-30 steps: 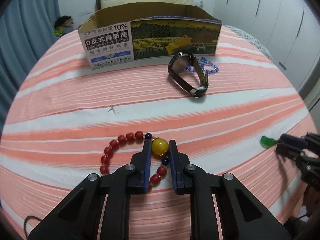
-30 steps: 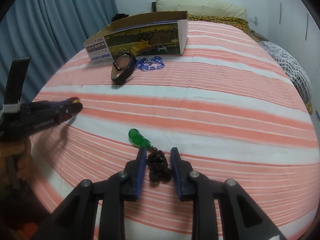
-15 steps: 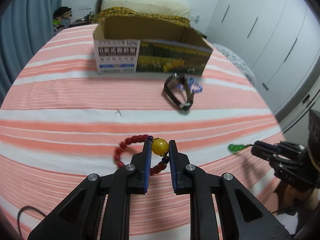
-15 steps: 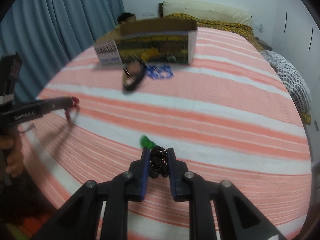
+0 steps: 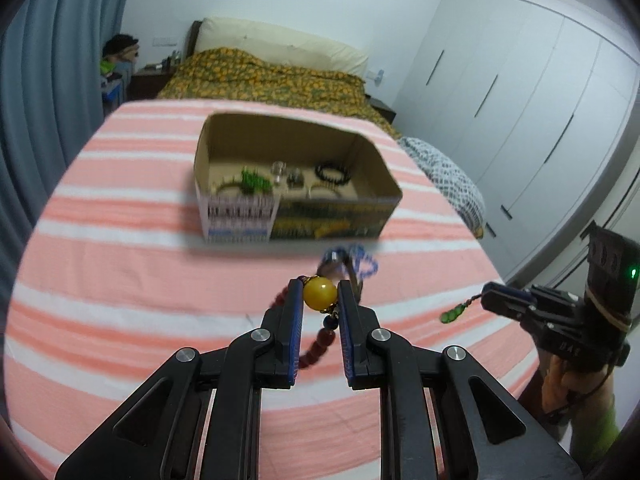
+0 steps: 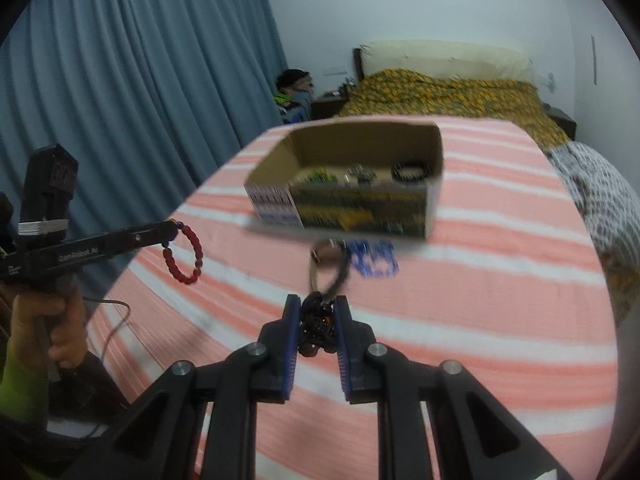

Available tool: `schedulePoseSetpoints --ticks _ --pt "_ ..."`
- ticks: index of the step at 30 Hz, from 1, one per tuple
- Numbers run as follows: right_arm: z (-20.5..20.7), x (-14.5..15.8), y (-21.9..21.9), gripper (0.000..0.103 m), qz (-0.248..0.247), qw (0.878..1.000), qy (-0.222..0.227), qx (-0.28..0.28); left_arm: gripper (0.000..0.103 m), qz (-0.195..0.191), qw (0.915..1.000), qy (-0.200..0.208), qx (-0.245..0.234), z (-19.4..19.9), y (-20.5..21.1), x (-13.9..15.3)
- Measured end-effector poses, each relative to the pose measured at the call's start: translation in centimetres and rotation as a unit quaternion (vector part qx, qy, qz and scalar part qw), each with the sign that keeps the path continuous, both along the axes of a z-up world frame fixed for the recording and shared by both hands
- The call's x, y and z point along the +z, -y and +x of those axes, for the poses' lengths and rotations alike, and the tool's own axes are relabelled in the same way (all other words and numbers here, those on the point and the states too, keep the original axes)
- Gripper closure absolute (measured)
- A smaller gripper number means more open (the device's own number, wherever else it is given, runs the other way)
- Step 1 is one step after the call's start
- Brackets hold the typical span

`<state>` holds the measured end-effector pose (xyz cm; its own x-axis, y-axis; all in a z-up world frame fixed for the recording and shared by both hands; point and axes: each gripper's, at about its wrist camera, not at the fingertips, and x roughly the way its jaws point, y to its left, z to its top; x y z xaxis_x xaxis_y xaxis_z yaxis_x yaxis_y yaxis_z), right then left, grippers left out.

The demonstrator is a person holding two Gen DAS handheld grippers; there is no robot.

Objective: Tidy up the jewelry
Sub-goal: 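Carry the red bead strand over the box and open both tools to drop it, then move both open tools back toward the black watch and blue bracelet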

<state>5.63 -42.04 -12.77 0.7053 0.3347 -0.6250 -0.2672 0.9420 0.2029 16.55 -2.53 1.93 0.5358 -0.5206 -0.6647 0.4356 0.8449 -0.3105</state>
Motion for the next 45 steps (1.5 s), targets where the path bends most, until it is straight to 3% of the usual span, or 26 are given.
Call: schedulePoseSetpoints --ticks 9,14,19,24,33,35,37,38,39,45 --pt "7.9 6.6 -0.1 0.086 0.016 0.999 0.038 0.019 0.087 0.005 0.9997 0.02 -0.013 6.7 0.8 4.4" --pt "14.2 7.8 -1.2 0.086 0.025 0.999 0.021 0.022 0.087 0.018 0.9995 0.021 -0.018 11.3 2.6 5.2" --pt "20.0 6.3 -2.3 0.086 0.027 0.999 -0.022 0.021 0.087 0.032 0.9993 0.003 -0.021 15.6 4.4 3.9" --pt "24.4 2.9 -2.9 0.086 0.028 0.997 -0.076 0.011 0.087 0.045 0.9986 -0.023 -0.016 18.5 5.7 1.3" --pt "26.7 -1.5 -1.9 0.085 0.026 0.993 -0.112 -0.014 0.087 0.066 0.9969 -0.043 -0.002 19.7 6.8 -2.8" --pt "26.8 -1.9 -1.4 0.078 0.027 0.993 -0.117 -0.02 0.085 0.073 0.9965 -0.041 0.004 20.0 7.1 -3.3" --pt "26.8 -2.2 -1.0 0.064 0.027 0.992 -0.12 -0.027 0.065 0.077 0.9962 -0.04 0.014 19.9 7.1 -3.7" --pt "26.7 -2.3 -0.8 0.061 0.023 0.992 -0.119 -0.033 0.042 0.075 0.9962 -0.038 0.02 19.8 7.1 -3.8" --pt "26.6 -2.5 -0.7 0.061 0.018 0.992 -0.116 -0.037 0.027 0.074 0.9963 -0.033 0.028 19.6 7.0 -3.7" --pt "23.9 -2.0 -0.4 0.061 -0.005 0.995 -0.088 -0.045 0.018 0.073 0.9966 -0.007 0.038 17.3 6.7 -3.0"
